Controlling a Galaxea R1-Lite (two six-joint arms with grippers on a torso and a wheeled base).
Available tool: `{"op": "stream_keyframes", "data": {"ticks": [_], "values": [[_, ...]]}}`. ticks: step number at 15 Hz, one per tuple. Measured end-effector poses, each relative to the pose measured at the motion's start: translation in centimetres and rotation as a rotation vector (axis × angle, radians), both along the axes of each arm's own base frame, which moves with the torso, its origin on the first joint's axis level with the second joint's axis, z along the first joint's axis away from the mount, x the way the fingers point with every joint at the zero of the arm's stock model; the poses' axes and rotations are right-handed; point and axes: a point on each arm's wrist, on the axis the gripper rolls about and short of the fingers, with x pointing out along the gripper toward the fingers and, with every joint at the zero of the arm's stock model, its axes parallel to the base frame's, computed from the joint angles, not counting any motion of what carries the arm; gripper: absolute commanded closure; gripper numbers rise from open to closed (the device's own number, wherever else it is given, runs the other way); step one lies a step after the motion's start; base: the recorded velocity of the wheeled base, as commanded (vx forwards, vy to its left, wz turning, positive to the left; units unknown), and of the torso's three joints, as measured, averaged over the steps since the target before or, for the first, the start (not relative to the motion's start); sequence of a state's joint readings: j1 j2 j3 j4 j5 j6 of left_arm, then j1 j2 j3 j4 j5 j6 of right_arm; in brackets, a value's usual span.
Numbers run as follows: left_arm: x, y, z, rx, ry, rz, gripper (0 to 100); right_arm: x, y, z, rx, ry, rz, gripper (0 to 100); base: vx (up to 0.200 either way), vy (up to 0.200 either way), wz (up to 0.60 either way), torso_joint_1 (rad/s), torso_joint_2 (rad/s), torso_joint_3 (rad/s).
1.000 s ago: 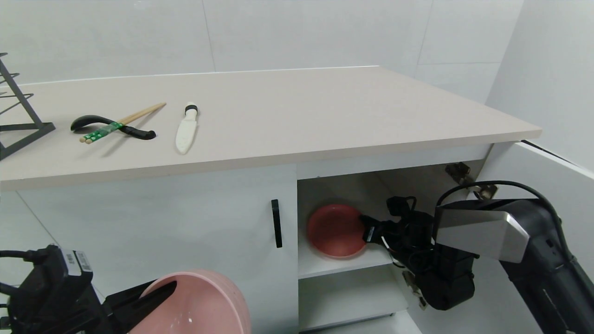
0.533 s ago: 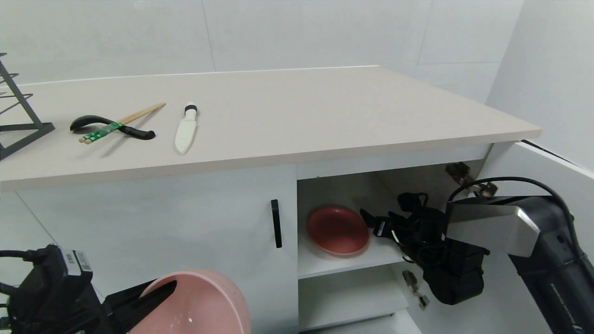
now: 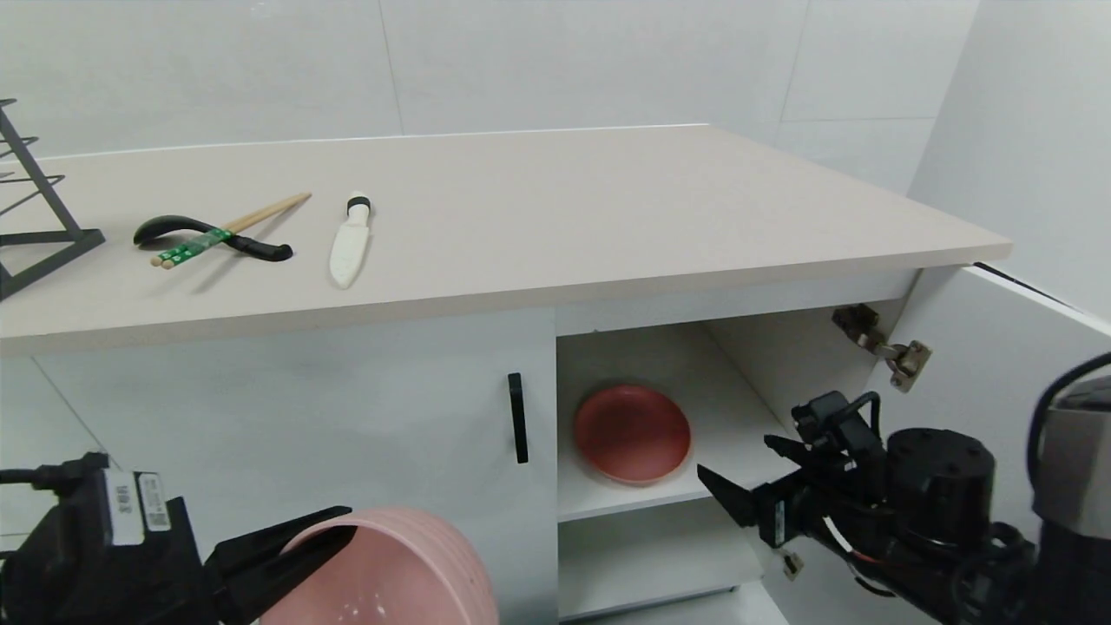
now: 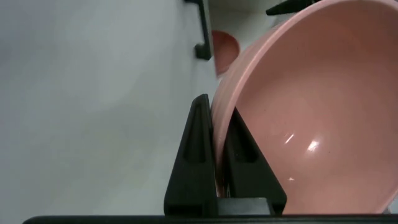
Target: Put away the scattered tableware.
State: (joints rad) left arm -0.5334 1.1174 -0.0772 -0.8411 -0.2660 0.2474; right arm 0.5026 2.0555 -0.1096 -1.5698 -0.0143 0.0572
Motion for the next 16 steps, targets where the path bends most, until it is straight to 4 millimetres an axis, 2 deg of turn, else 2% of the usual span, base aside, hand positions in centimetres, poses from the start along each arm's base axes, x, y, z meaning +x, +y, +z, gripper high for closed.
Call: {"op": "stream_keyframes", "data": {"ticks": [1, 3, 5, 9, 13, 16], "values": [[0.5, -0.8, 0.4, 0.01, -0.008, -0.03, 100, -1.5, -0.2, 0.9, -0.011, -0.016, 0.027, 0, 0.0, 0.0, 0.0, 0.0, 0.0, 0.0], [1.7, -2.3, 0.6, 0.05, -0.023, -0.079, 100, -2.9, -0.5, 2.3, 0.0, -0.059, 0.052, 0, 0.0, 0.0, 0.0, 0.0, 0.0, 0.0], [2.8, -4.5, 0.5, 0.117, -0.049, -0.152, 100, -3.5, -0.8, 3.3, 0.021, -0.1, 0.051, 0, 0.0, 0.0, 0.0, 0.0, 0.0, 0.0], [4.1, -10.4, -0.3, 0.19, -0.063, -0.24, 100, -3.3, -2.3, 4.7, 0.036, -0.164, -0.064, 0, 0.0, 0.0, 0.0, 0.0, 0.0, 0.0], [5.7, -15.7, -2.7, 0.14, -0.14, -0.243, 100, -3.2, -3.0, 5.2, 0.041, -0.187, -0.096, 0, 0.0, 0.0, 0.0, 0.0, 0.0, 0.0], [6.8, -18.6, -5.7, 0.128, -0.191, -0.111, 100, -3.2, -3.1, 5.2, 0.042, -0.19, -0.101, 0, 0.0, 0.0, 0.0, 0.0, 0.0, 0.0]]}}
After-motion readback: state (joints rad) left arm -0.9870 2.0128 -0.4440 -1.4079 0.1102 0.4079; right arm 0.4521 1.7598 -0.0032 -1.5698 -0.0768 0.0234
